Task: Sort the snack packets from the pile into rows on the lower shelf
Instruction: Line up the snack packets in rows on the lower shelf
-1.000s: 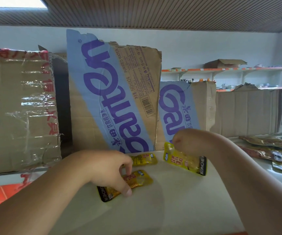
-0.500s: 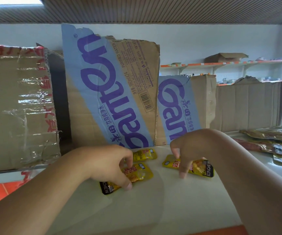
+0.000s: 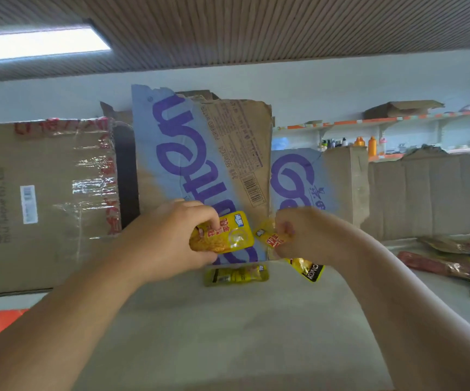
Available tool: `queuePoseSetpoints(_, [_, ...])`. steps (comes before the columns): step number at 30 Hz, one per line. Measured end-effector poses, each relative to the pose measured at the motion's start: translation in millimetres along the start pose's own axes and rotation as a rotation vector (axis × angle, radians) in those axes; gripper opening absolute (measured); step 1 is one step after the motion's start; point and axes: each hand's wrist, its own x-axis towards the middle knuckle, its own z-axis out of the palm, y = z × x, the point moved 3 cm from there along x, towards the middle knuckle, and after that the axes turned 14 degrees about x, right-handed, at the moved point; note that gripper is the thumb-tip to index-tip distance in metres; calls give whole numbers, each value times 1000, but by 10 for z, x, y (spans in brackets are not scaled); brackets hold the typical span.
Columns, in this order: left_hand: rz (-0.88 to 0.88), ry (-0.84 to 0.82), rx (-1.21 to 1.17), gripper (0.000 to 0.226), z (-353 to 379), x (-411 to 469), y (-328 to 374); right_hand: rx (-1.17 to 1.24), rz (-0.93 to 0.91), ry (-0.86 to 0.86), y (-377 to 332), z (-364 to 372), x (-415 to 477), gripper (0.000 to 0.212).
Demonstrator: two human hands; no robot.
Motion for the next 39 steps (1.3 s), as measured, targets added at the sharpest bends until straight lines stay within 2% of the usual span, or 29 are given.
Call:
queuePoseSetpoints(4, [-101, 175, 37, 46, -324, -274, -17, 166, -177, 180, -270, -179, -116, 26])
queuePoseSetpoints(7, [-203, 239, 50, 51, -553, -602, -68, 236, -324, 258, -564, -316, -253, 30])
queuePoseSetpoints(12, [-379, 338, -18, 67, -820, -1233, -207, 367, -497, 295, -1147, -396, -514, 45])
queuePoseSetpoints(15, [-452, 348, -21, 77, -927, -1584, -299, 474, -563, 266, -1521, -238, -609, 42])
queuePoseSetpoints(20, [-544, 360, -1, 80, -1057, -2143, -569, 561, -619, 188, -2177, 213, -671, 36])
queuePoseSetpoints(25, [-635, 333, 13, 82, -1152, -2875, -1048, 621, -649, 116, -2965, 792, -747, 35])
queuePoseSetpoints(33, [-705, 218, -88, 91, -1021, -4100, -1900, 706, -572, 62, -4181, 1941, -1050, 34])
queuePoseSetpoints(39, [-761, 135, -140, 97, -606, -4694, -2327, 754, -384, 23, -4410, 2798, -1183, 33])
